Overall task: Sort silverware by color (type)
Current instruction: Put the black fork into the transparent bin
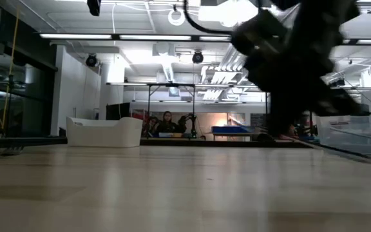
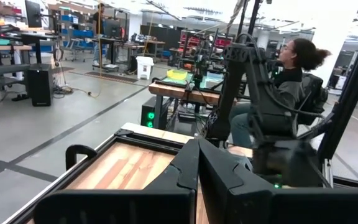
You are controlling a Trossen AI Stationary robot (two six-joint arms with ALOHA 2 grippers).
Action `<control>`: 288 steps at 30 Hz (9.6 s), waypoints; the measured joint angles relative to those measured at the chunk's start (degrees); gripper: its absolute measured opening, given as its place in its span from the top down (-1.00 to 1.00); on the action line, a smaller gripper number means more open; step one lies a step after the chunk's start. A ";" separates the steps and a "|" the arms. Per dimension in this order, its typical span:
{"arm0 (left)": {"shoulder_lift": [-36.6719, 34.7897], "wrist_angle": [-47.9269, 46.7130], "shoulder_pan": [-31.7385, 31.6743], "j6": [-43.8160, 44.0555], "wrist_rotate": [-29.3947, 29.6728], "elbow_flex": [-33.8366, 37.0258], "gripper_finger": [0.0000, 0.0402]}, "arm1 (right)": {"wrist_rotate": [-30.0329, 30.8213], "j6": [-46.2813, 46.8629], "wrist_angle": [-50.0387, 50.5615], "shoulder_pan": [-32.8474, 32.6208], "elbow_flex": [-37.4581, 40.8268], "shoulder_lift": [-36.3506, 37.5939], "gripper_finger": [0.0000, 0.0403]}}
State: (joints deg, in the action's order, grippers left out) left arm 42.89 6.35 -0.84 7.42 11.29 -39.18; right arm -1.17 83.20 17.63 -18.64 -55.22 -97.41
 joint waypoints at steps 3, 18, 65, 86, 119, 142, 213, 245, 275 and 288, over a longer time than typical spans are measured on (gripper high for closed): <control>0.00 0.00 0.00 0.00 0.02 0.00 1.00 | 1.87 -8.87 -7.14 4.17 -0.04 0.00 1.00; 0.00 4.39 0.02 9.04 -0.14 -0.02 1.00 | -2.67 -44.84 -43.40 20.45 -0.17 6.77 1.00; 7.76 8.17 0.59 6.95 -5.16 -0.02 1.00 | 1.81 -74.09 -26.83 20.11 -0.26 22.38 1.00; 7.74 7.96 0.59 6.84 -4.55 -0.02 1.00 | 7.28 -47.17 36.87 17.67 -0.24 29.84 1.00; 7.74 6.99 0.59 5.44 -4.46 -0.02 1.00 | -1.66 -28.55 47.67 8.96 18.03 35.12 1.00; 7.74 6.84 0.59 5.45 -4.46 -0.02 1.00 | -8.42 -28.10 47.47 13.90 18.01 28.94 1.00; 7.76 6.82 0.61 1.46 -4.49 0.00 1.00 | 7.10 -78.30 -38.39 14.14 -1.03 19.37 0.11; 7.76 6.82 0.60 0.90 -4.49 0.00 1.00 | 6.68 -75.14 -38.21 16.77 -1.02 19.37 1.00; 7.76 6.82 0.61 -0.07 -4.83 0.00 0.71 | 4.98 -74.05 -38.01 16.77 -0.98 19.37 1.00; 7.76 6.80 0.61 0.86 -4.87 0.00 0.29 | 4.98 -74.10 -38.01 16.77 -0.98 19.37 1.00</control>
State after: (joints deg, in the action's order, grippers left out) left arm 50.65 13.15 -0.23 8.28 6.42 -39.18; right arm 3.81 9.10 -20.38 -1.87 -56.20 -78.04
